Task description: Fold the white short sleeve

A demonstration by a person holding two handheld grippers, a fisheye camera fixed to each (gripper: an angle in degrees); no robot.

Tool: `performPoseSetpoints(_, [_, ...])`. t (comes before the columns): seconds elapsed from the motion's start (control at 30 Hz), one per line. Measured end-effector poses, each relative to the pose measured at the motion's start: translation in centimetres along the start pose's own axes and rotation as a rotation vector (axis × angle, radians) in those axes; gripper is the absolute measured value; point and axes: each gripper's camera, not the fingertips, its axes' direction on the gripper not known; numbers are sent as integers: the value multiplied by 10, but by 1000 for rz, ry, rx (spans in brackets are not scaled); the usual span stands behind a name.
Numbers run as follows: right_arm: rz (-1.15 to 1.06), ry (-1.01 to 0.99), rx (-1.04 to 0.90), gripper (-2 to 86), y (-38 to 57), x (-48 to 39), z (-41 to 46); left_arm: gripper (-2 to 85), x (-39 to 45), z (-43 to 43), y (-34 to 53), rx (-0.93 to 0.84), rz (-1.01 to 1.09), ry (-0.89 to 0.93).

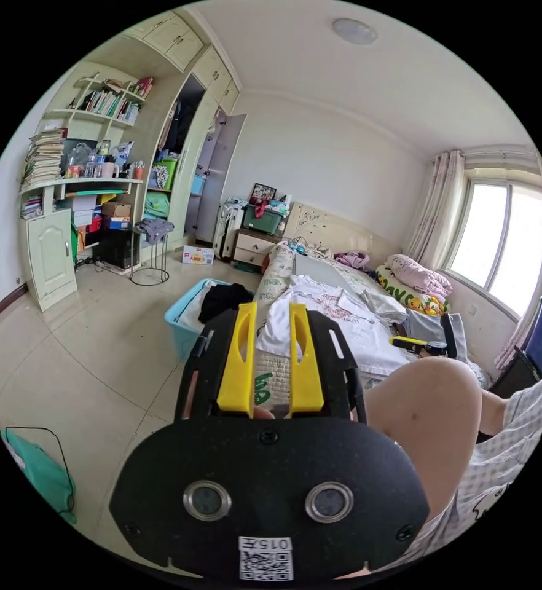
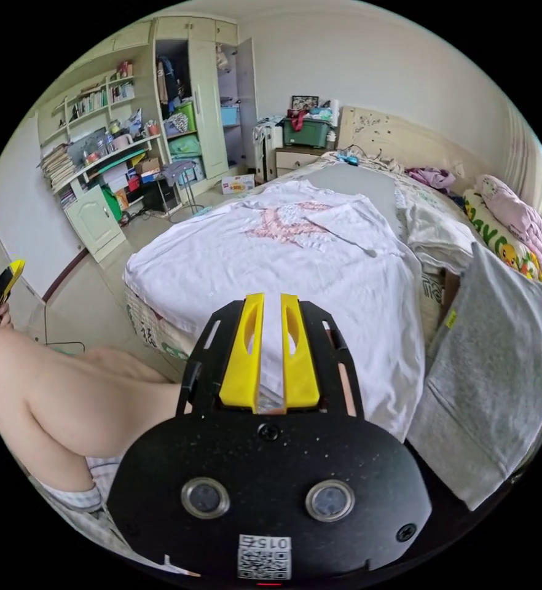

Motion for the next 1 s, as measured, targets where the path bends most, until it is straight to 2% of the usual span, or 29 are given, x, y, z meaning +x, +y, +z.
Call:
performPoseSetpoints(0.17, [11, 51, -229, 37, -88, -8, 79, 86, -33, -21, 7, -48, -19, -88])
performPoseSetpoints(0.37, [-49, 103, -367, 17, -119, -10, 129, 88, -80, -72, 14, 6, -119, -211])
performPoseSetpoints(0.5, [-111, 144, -314, 2, -114, -13, 129, 94, -87, -78, -9, -25, -131, -222])
performPoseSetpoints(0.63, [-156, 224, -332, -3, -119, -25, 134, 96, -58, -74, -48, -10, -42, -242])
performPoseSetpoints(0.83, [-75, 135, -328, -6, -129, -3, 129, 96, -17, -53, -63, 14, 23, -185])
performPoseSetpoints(1.0, [-89, 142, -311, -2, -131, 0, 126, 96, -8, -22, -60, -50, 39, -154])
